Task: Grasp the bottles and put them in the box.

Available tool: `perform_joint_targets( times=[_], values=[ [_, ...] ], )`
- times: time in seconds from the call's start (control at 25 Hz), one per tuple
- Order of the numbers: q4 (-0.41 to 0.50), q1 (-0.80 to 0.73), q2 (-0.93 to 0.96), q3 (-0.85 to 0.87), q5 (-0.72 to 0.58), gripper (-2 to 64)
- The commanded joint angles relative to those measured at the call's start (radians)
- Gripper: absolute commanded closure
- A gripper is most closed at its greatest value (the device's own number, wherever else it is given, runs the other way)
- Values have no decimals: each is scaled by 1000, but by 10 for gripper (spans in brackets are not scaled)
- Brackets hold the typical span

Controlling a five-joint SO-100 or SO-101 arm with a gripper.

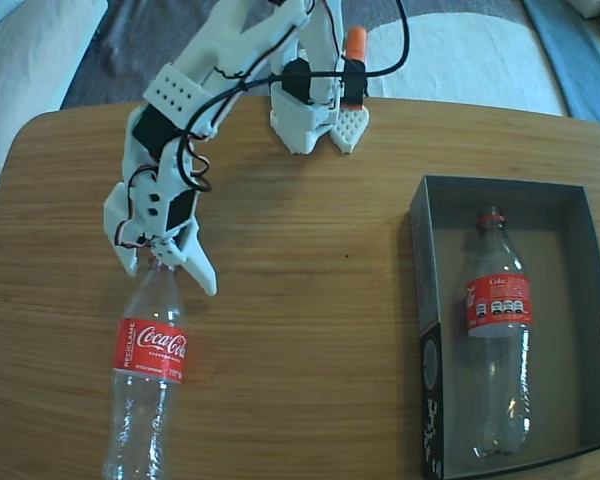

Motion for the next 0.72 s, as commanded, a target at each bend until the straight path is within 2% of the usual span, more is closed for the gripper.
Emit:
perform_joint_targets(
  times=[0.0,0.32,0.68],
  values=[
    [-9,6,-2,-77,-6,97],
    [3,5,-66,-147,-8,97],
    [-6,6,-87,-150,-8,98]
  ],
)
